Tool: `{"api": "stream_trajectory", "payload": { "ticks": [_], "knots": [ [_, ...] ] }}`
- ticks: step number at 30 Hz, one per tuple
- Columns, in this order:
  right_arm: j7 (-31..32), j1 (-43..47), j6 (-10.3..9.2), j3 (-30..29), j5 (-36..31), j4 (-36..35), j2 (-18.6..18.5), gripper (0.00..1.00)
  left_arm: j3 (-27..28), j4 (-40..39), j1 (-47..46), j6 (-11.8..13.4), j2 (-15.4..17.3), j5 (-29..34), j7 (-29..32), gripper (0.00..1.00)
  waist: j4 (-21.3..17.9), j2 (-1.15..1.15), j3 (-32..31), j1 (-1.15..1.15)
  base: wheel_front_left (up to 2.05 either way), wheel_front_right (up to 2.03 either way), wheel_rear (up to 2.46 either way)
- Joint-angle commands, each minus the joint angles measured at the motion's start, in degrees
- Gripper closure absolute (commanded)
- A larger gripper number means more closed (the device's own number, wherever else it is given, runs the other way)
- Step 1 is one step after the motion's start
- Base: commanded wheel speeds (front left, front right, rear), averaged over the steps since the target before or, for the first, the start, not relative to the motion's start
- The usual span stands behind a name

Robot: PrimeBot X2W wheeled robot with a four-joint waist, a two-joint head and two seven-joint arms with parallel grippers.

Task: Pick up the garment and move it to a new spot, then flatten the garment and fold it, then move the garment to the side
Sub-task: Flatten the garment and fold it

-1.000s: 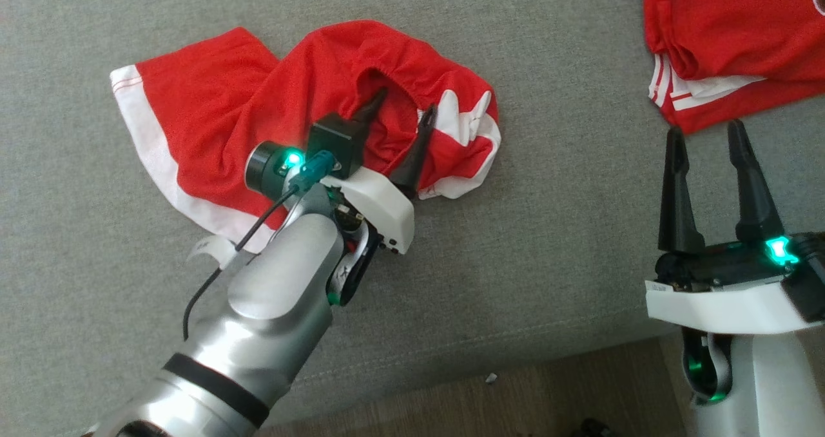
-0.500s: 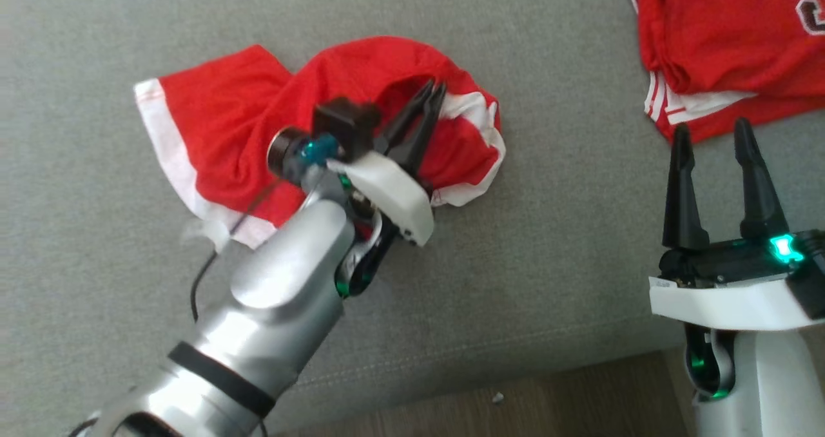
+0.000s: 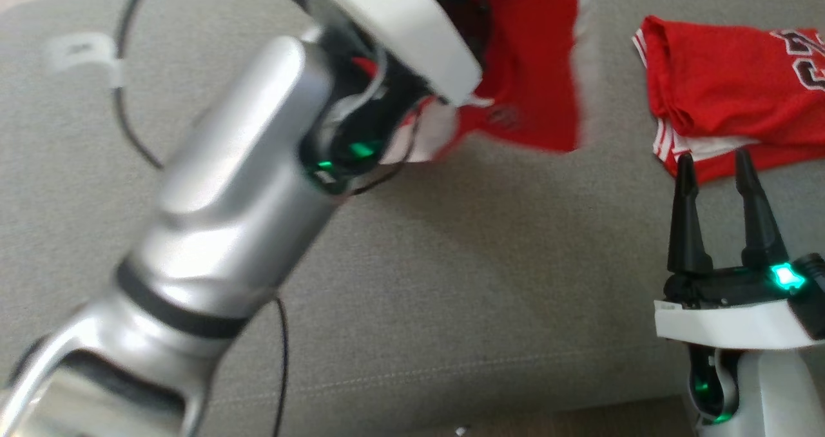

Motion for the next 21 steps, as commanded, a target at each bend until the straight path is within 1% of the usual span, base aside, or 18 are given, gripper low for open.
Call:
{"api": "stream_trajectory", "payload": {
  "ticks": [1,4,6,8,9,10,11,12,14,16,18,21],
  "knots": [
    [-0.2,-0.3,0.34,1.2,0.4,-2.0,-0.1,0.00,2.9,-4.3,0.7,1.6,4.5,-0.4,1.3,1.00,1.2,0.00,-1.2,0.00,0.00,0.00,0.00],
    [-0.2,0.4,0.34,0.8,0.4,-2.2,-0.1,0.00,4.1,-9.4,8.4,4.2,9.8,-1.7,2.9,1.00,2.6,0.00,-1.3,0.00,0.00,0.00,0.00],
    [-0.2,0.9,0.34,1.1,0.1,-1.7,-0.1,0.00,5.0,-11.7,15.1,6.0,13.4,-2.3,2.5,1.00,3.6,0.00,-0.9,0.00,0.00,0.00,0.00],
    [-0.2,1.2,0.34,1.5,0.0,-0.6,-0.1,0.00,6.1,-12.7,22.1,7.2,16.3,-3.3,1.1,1.00,4.7,0.00,-0.2,0.00,0.00,0.00,0.00],
    [-0.2,1.3,0.34,1.7,0.1,0.3,-0.1,0.00,6.5,-12.8,25.0,7.2,17.6,-3.3,0.0,1.00,5.2,0.00,0.2,0.00,0.00,0.00,0.00],
    [-0.2,1.3,0.34,1.7,0.1,0.3,-0.1,0.00,6.5,-12.8,25.0,7.2,17.6,-3.3,0.0,1.00,5.2,0.00,0.2,0.00,0.00,0.00,0.00],
    [-0.2,1.1,0.34,2.6,0.6,2.7,-0.1,0.00,7.2,-12.3,30.0,6.3,19.3,-3.9,-2.6,1.00,6.4,0.00,1.1,0.00,0.00,0.00,0.00],
    [-0.2,1.1,0.34,2.6,0.6,2.7,-0.1,0.00,7.2,-12.3,30.0,6.3,19.3,-3.9,-2.6,1.00,6.4,0.00,1.1,0.00,0.00,0.00,0.00],
    [-0.2,0.5,0.34,3.4,2.0,6.0,-0.3,0.00,7.6,-10.7,33.2,5.2,20.5,-3.7,-5.1,1.00,7.6,0.00,1.7,0.00,0.00,0.00,0.00],
    [-0.2,-0.5,0.34,5.0,3.1,10.3,-1.3,0.00,8.2,-8.3,35.0,4.5,20.9,-3.6,-7.2,1.00,8.6,0.00,2.2,0.00,0.00,0.00,0.00],
    [0.4,-1.7,0.34,8.2,5.4,16.1,-2.7,0.00,8.5,-6.1,35.7,3.6,20.4,-3.9,-8.8,1.00,9.7,0.00,2.7,0.00,0.00,0.00,0.00],
    [1.0,-4.4,0.34,11.6,7.8,21.3,-4.6,0.00,8.5,-3.4,35.5,2.2,19.6,-3.9,-10.5,1.00,10.9,0.00,3.3,0.00,0.00,0.00,0.00]
  ]
}}
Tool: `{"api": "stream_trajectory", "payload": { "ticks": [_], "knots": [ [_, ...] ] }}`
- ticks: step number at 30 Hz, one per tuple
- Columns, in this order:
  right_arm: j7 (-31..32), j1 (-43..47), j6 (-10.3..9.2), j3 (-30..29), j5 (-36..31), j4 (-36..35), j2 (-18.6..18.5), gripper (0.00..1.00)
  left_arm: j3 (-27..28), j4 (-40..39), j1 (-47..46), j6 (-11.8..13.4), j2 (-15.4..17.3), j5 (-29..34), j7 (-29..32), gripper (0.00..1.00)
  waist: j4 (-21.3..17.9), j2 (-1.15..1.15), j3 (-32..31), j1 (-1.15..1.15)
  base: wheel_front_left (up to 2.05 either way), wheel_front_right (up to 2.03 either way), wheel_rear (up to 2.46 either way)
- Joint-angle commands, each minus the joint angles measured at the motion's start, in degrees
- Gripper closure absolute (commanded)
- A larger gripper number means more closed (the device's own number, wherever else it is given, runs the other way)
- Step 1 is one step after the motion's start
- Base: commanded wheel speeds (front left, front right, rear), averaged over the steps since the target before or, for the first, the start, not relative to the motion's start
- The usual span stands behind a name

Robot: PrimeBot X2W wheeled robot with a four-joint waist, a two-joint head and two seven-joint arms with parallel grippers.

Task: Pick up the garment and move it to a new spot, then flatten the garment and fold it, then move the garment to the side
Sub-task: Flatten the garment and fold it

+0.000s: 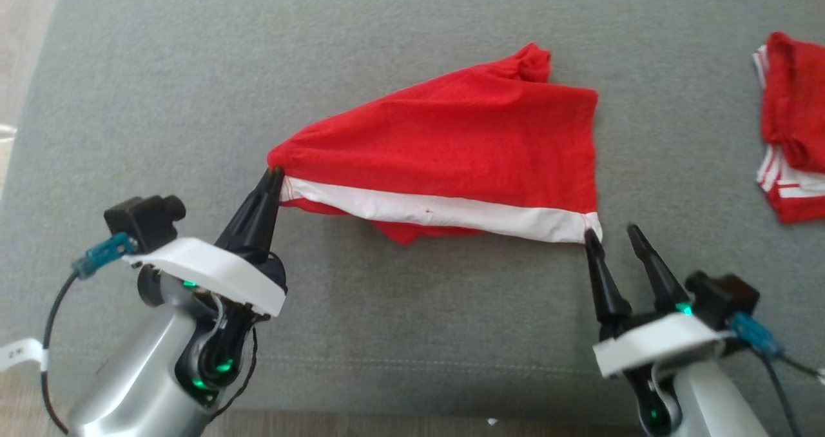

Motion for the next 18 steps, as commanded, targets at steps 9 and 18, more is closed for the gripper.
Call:
{"api": "stream_trajectory", "payload": {
  "ticks": [9,18],
  "knots": [
    [2.2,-8.8,0.35,5.6,5.0,10.3,-0.6,0.00,2.2,3.2,-4.2,-2.3,-0.4,1.2,-2.7,1.00,1.9,0.00,1.5,0.00,0.00,0.00,0.00],
    [4.1,-7.0,0.35,5.7,5.4,13.5,0.8,0.23,2.2,5.3,-4.8,-2.8,-0.9,2.3,-3.7,1.00,1.8,0.00,0.7,0.00,0.00,0.00,0.00]
  ]
}}
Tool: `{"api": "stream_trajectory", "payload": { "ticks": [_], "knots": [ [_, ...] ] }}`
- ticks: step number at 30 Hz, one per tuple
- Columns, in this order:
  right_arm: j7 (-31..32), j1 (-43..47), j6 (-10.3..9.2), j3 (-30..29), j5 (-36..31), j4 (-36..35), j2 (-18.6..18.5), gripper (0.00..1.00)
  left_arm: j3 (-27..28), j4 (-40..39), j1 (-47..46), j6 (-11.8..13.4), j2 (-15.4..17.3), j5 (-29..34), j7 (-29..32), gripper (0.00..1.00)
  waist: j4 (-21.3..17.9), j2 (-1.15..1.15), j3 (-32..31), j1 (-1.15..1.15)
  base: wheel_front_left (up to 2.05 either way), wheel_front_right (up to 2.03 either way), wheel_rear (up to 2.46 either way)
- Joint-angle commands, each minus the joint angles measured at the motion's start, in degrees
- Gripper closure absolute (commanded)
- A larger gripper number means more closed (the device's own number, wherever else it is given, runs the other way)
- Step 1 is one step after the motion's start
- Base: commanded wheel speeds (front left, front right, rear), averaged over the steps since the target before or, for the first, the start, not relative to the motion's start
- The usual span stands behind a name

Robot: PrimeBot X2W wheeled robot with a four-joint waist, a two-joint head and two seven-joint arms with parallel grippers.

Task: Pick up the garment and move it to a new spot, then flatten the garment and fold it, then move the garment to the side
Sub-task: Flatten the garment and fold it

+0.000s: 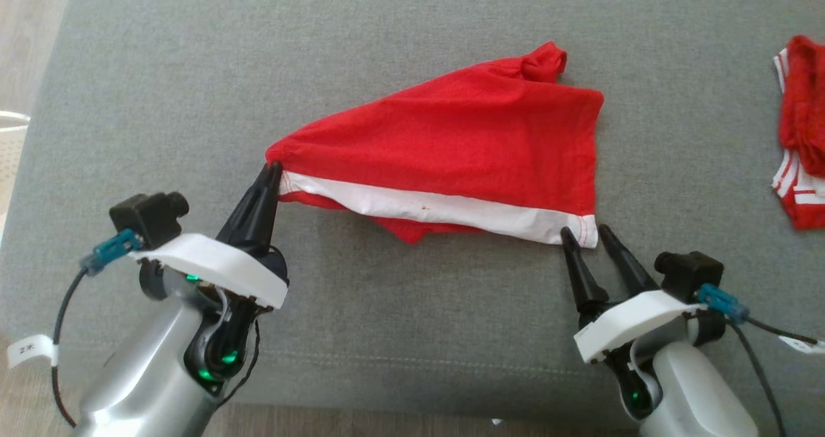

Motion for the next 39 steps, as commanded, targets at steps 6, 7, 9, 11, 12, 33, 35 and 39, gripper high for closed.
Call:
{"api": "stream_trajectory", "payload": {
  "ticks": [6,7,9,11,12,33,35,39],
  "knots": [
    [3.0,1.6,0.34,5.7,3.3,-1.3,0.3,1.00,2.5,-0.5,-2.4,-0.5,0.9,0.5,-1.0,1.00,-0.9,0.00,-1.0,0.00,0.00,0.00,0.00],
    [2.8,1.6,0.34,6.0,3.7,-1.9,-0.1,1.00,2.5,-0.5,-2.4,-0.5,1.0,0.5,-1.0,1.00,-1.1,0.00,-1.2,0.00,0.00,0.00,0.00],
    [1.9,1.5,0.34,5.8,4.5,-3.4,-1.1,1.00,2.5,-0.4,-2.3,-0.6,1.2,0.6,-1.1,1.00,-1.5,0.00,-1.6,0.00,0.00,0.00,0.00],
    [0.8,1.6,0.34,4.6,5.1,-5.4,-2.2,1.00,2.3,-0.6,-2.4,-0.7,1.4,1.0,-1.1,1.00,-1.8,0.00,-2.0,0.00,0.00,0.00,0.00],
    [0.5,1.7,0.34,3.9,5.5,-6.7,-2.7,1.00,2.2,-0.8,-2.6,-0.9,1.5,1.2,-1.1,1.00,-2.0,0.00,-2.3,0.00,0.00,0.00,0.00],
    [18.1,-36.0,0.34,-13.0,10.9,-30.9,-9.8,1.00,-0.2,-3.3,-46.5,-7.0,5.3,12.0,12.8,1.00,-9.9,0.00,8.6,0.00,0.00,0.00,0.00],
    [16.8,-42.1,0.34,-12.8,9.9,-28.0,-9.2,1.00,-0.9,0.4,-52.7,-7.4,4.9,15.6,10.5,1.00,-10.8,0.00,11.1,0.00,0.00,0.00,0.00],
    [11.5,-51.3,0.34,-12.3,7.2,-23.3,-8.7,1.00,-2.6,7.5,-63.3,-7.9,4.2,23.0,2.3,1.00,-12.1,0.00,14.8,0.00,0.00,0.00,0.00]
  ]
}}
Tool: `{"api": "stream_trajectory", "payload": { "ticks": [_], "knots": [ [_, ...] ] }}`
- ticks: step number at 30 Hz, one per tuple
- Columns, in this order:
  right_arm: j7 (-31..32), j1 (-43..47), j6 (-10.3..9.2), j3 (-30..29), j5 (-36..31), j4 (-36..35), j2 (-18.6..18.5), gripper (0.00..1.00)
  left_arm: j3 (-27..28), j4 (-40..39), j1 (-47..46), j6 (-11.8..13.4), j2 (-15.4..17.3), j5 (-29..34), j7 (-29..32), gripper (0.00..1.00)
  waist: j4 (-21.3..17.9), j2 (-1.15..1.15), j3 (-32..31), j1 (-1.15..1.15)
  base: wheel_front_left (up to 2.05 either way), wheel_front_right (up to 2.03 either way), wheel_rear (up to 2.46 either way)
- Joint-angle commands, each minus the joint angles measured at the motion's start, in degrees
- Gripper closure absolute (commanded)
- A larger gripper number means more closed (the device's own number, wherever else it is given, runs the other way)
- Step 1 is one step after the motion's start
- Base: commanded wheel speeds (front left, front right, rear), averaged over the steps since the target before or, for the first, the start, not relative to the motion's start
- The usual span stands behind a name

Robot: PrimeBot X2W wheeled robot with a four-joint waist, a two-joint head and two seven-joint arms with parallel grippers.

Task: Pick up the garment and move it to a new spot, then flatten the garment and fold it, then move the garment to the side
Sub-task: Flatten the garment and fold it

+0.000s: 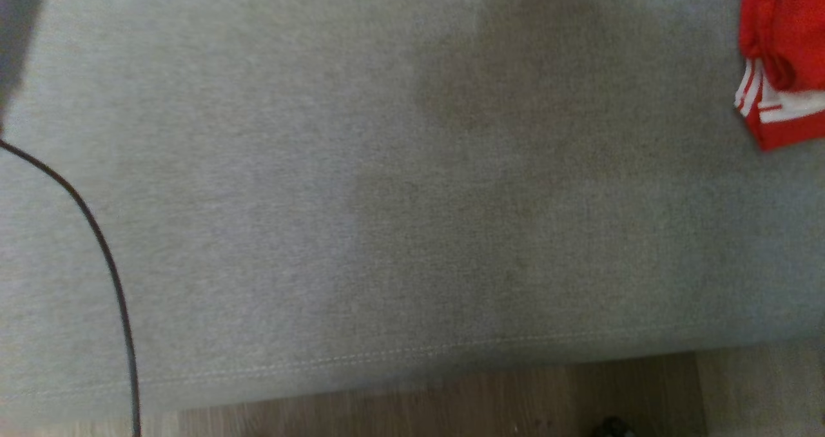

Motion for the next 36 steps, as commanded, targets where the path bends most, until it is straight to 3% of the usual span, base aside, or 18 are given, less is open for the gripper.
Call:
{"api": "stream_trajectory", "payload": {
  "ticks": [1,6,8,12,20,29,36],
  "knots": [
    [-2.3,-2.7,0.35,0.6,-0.7,-1.1,0.9,1.00,1.2,0.7,-5.0,-0.1,1.8,2.7,-2.8,1.00,-2.3,0.00,4.0,-0.01,0.00,0.00,0.00],
    [-7.4,-2.2,0.35,2.2,-0.7,-1.7,0.2,1.00,2.3,0.4,-5.8,-0.4,1.1,6.8,-5.4,1.00,-2.3,0.00,4.8,-0.01,0.00,0.00,0.00],
    [-7.2,2.3,0.35,3.3,-1.0,-3.0,-0.8,1.00,3.0,-3.8,-1.3,-0.5,0.9,7.3,-5.5,1.00,-1.8,0.00,4.4,-0.01,0.00,0.00,0.00],
    [-7.0,16.3,0.35,2.0,-0.5,-8.2,-1.7,1.00,-0.9,-12.5,11.5,-0.6,1.3,5.2,-5.5,1.00,-0.6,0.00,2.8,-0.01,0.00,0.00,0.00],
    [-1.0,48.7,0.35,-1.8,-0.2,-16.6,2.7,1.00,-6.7,-20.0,41.0,-0.6,4.3,-1.2,-5.5,1.00,-0.4,0.00,-2.0,-0.01,0.00,0.00,0.00],
    [2.5,65.6,0.35,-7.4,1.1,-22.2,5.3,1.00,-4.0,-22.1,60.2,-0.6,5.7,-1.1,-5.5,1.00,0.1,0.00,-6.1,-0.01,0.00,0.00,0.00],
    [9.2,74.0,0.35,-12.3,1.8,-31.5,6.8,1.00,-3.1,-25.8,66.9,-0.6,7.1,-1.5,-5.5,1.00,2.1,0.00,-6.9,-0.01,0.00,0.00,0.00]
  ]
}}
